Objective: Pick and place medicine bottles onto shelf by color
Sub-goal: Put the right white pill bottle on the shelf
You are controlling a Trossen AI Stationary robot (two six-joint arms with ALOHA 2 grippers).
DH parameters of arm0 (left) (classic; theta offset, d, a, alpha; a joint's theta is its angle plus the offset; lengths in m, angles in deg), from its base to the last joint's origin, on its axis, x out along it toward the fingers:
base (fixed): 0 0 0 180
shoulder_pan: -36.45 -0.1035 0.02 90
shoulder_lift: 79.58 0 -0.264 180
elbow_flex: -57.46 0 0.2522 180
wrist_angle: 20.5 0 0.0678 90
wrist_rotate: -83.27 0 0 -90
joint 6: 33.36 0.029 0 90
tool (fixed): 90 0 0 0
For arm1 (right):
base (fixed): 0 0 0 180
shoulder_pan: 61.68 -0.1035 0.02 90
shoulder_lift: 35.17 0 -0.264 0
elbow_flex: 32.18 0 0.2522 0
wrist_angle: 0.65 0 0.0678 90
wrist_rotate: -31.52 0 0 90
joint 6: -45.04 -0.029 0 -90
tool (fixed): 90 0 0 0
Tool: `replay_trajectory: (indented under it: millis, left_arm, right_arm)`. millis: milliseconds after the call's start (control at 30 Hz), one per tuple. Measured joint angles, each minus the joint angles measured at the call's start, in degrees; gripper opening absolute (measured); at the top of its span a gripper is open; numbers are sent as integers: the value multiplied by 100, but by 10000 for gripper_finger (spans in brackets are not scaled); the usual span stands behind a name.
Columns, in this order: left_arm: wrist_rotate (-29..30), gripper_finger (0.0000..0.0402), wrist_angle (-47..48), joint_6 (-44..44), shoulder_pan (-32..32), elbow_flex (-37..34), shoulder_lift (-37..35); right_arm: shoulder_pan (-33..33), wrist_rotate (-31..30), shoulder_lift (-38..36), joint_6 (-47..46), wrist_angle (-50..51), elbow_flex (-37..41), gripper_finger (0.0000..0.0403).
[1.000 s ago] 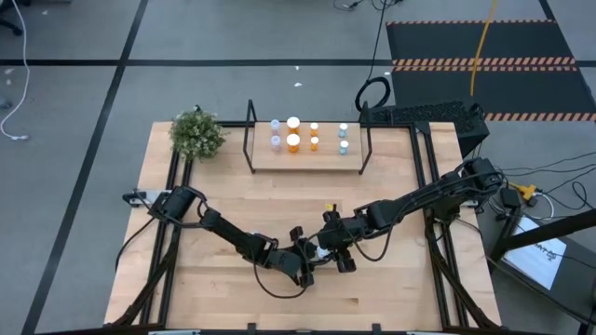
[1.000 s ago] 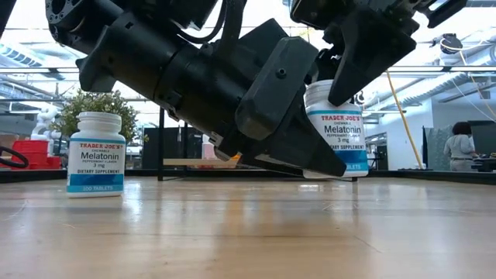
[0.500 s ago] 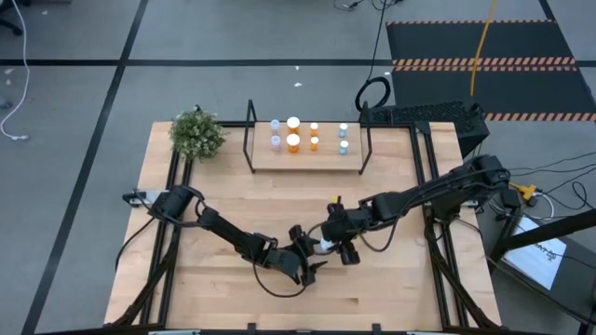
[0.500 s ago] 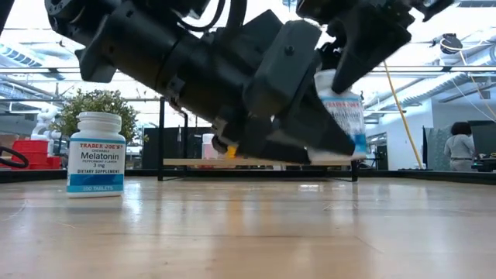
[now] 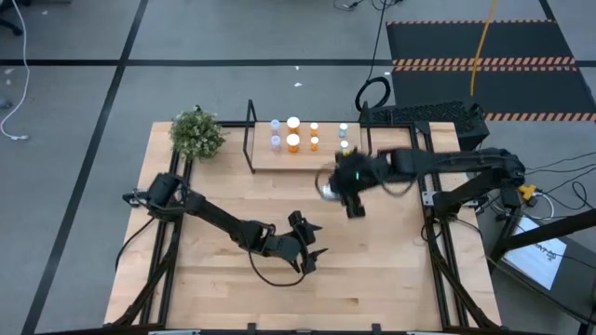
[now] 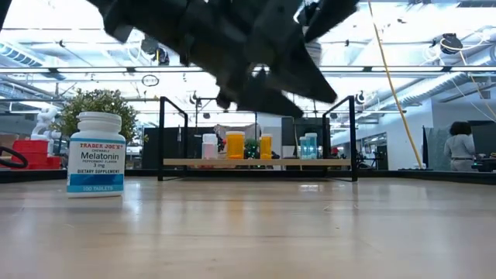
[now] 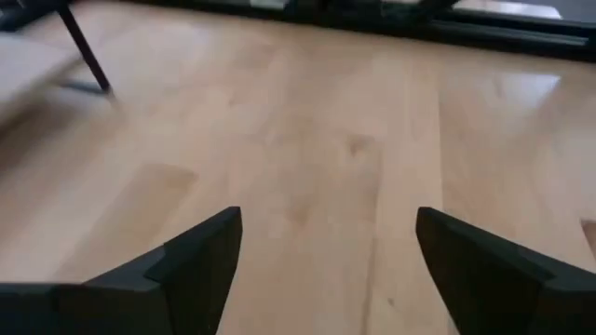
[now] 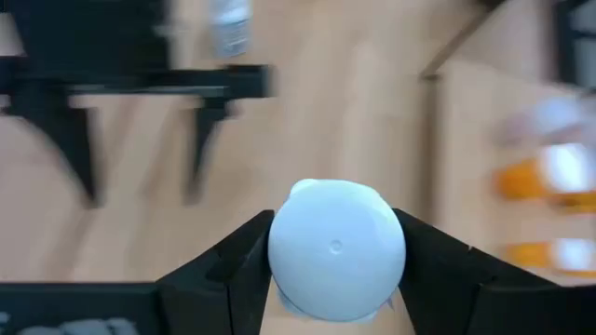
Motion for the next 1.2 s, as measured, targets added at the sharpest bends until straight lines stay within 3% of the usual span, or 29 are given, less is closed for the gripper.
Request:
replay_trajectory:
  millis: [367, 567, 933, 1200]
  left_arm:
    - [54, 267, 1878, 67, -109, -5, -848]
    - [112, 253, 1921, 63, -147, -38, -858]
    - [126, 253, 1869, 180, -292, -42, -858]
    - [24, 253, 1829, 456, -314, -42, -858]
  right_arm:
    - [1977, 11, 20, 1428, 85, -957, 191]
    - [2822, 612, 222, 1908, 77, -1271, 192]
    - [3635, 1674, 1201, 2446, 524, -2412, 193]
    - [4038, 1711, 1988, 2720, 629, -2657, 193]
